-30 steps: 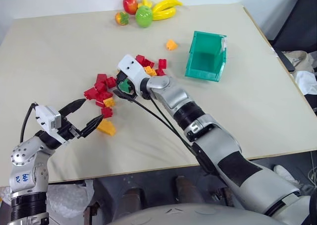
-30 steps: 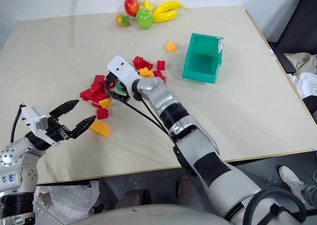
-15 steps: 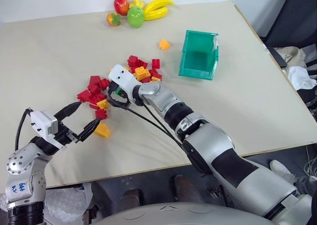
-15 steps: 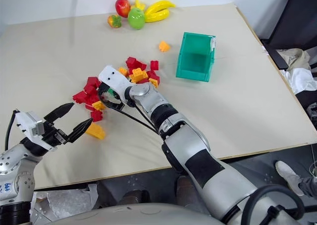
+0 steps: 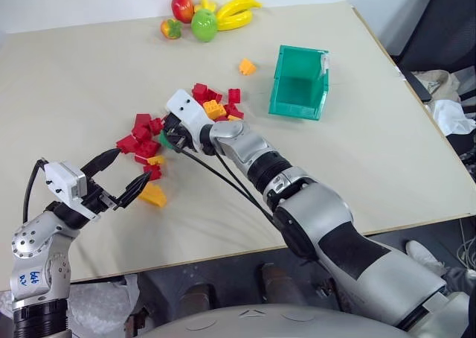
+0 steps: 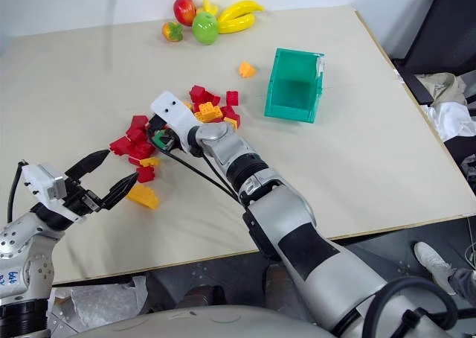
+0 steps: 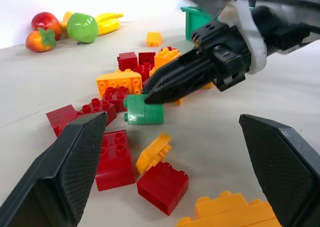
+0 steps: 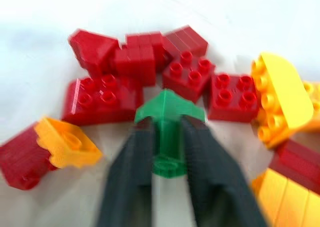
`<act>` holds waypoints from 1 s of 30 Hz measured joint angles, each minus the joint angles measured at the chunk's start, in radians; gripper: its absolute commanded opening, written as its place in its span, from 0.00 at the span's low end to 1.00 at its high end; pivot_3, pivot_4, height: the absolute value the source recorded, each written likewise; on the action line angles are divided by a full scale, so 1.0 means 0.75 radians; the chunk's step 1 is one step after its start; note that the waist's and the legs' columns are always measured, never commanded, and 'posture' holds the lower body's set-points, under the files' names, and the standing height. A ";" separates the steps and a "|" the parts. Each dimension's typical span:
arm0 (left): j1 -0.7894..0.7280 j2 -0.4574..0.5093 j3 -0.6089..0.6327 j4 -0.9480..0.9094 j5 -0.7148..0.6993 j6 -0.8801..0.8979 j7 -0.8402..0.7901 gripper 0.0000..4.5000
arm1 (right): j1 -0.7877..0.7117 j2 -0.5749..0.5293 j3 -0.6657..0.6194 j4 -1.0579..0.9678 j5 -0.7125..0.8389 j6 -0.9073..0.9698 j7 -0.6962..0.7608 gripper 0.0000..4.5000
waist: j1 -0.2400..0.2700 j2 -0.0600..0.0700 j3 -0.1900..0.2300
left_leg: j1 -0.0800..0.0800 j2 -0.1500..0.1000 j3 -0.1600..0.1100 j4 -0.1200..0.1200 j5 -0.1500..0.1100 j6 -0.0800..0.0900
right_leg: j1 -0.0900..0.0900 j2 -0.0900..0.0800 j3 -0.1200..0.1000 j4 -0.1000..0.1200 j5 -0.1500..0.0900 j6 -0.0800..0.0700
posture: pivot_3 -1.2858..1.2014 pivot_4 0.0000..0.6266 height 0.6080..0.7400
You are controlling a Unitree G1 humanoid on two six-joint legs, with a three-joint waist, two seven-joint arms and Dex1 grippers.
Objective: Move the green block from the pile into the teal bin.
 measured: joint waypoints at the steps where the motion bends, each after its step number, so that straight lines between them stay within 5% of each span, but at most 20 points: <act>1: -0.003 0.000 0.000 0.000 0.000 0.000 0.000 1.00 | 0.004 -0.005 -0.001 -0.015 0.000 0.006 0.016 0.01 | 0.000 0.000 0.000 | 0.000 0.000 0.000 0.000 0.000 0.000 | 0.000 0.000 0.000 0.000 0.000 0.000 | 0.52 0.24 1.00; 9: -0.043 -0.007 -0.027 0.035 0.000 0.000 -0.007 1.00 | 0.275 -0.158 0.079 -0.492 0.012 0.100 0.319 0.01 | 0.004 0.000 0.000 | 0.000 0.000 0.000 0.001 0.000 0.000 | 0.000 0.000 0.000 0.000 0.000 0.000 | 0.52 0.24 1.00; 18: -0.117 -0.008 -0.057 0.105 0.009 -0.011 -0.030 1.00 | 0.353 -0.206 0.125 -0.684 0.013 0.108 0.309 0.55 | -0.002 0.000 0.000 | 0.001 0.000 0.000 0.001 0.000 -0.001 | 0.000 0.001 0.000 0.001 0.000 0.000 | 0.52 0.24 1.00; 30: -0.098 -0.009 -0.053 0.106 0.010 -0.017 -0.035 1.00 | 0.155 -0.045 0.098 -0.205 0.008 0.087 0.060 0.55 | -0.001 0.000 0.000 | 0.001 0.000 0.000 0.002 0.000 -0.001 | 0.000 0.000 0.000 0.002 0.000 0.000 | 0.52 0.24 1.00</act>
